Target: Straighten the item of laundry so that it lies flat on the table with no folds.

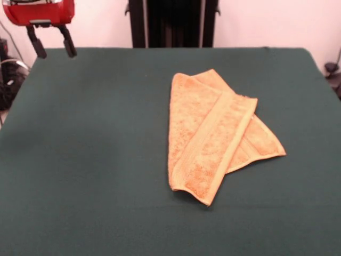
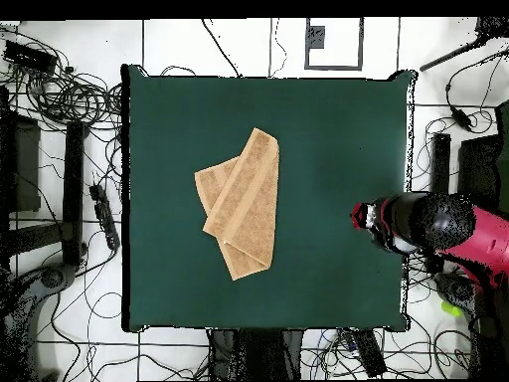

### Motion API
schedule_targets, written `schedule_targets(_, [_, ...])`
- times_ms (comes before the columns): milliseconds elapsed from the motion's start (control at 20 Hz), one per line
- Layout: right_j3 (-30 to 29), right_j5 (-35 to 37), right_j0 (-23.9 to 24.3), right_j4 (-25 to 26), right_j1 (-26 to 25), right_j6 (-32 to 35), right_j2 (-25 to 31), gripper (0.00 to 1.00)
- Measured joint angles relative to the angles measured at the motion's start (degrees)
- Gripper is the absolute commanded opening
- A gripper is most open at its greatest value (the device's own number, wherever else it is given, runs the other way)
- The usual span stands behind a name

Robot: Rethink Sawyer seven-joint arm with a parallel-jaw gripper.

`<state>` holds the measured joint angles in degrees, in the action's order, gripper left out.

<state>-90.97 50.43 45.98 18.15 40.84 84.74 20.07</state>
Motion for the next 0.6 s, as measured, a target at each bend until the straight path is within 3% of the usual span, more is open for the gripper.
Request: schedule_targets(600, [0.5,0.0,2.9,-0.6,0.9,0.0,-0.5,1.00])
